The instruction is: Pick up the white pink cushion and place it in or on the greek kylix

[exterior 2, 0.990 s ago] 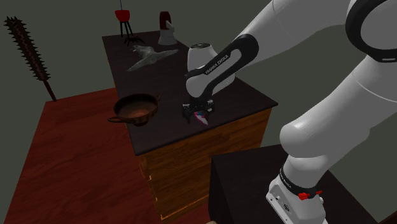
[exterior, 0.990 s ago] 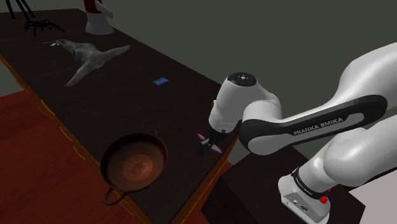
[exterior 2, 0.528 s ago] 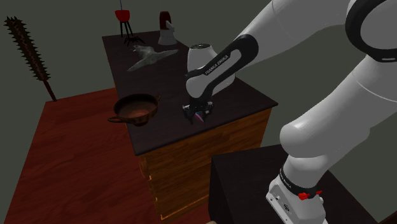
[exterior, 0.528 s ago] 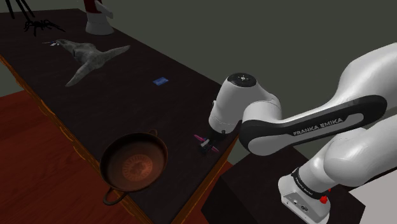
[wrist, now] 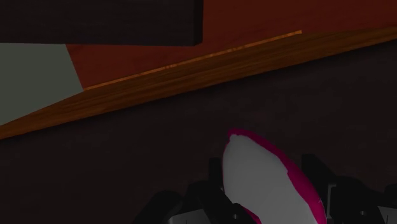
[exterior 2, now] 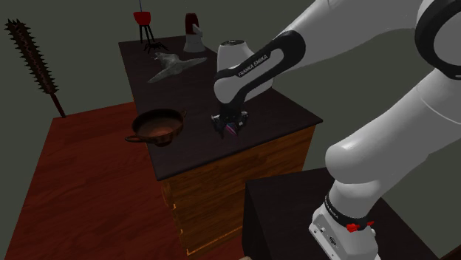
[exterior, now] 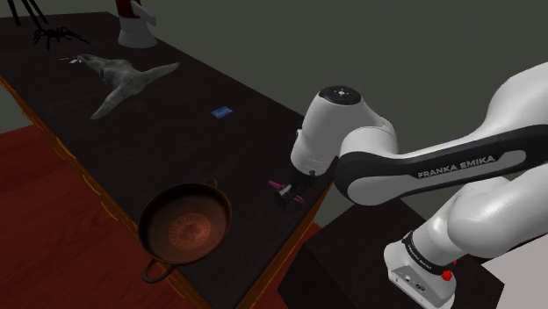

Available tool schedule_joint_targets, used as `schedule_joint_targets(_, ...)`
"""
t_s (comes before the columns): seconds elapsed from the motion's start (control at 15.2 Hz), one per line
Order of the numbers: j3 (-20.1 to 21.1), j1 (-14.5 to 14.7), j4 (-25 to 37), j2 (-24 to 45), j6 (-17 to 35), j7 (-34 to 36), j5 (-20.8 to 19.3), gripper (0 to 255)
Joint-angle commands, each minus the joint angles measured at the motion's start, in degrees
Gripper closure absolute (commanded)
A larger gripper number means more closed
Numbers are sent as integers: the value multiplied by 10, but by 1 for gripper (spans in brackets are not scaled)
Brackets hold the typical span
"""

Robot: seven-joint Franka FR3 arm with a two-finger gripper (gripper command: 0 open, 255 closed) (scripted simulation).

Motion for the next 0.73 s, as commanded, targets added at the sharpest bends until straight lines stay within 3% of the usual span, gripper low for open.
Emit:
schedule_joint_targets(0.0,-6,3,10,-13,-22,-3,4,255)
schedule_joint_targets(0.66,-33,12,55,-59,-111,-16,12,255)
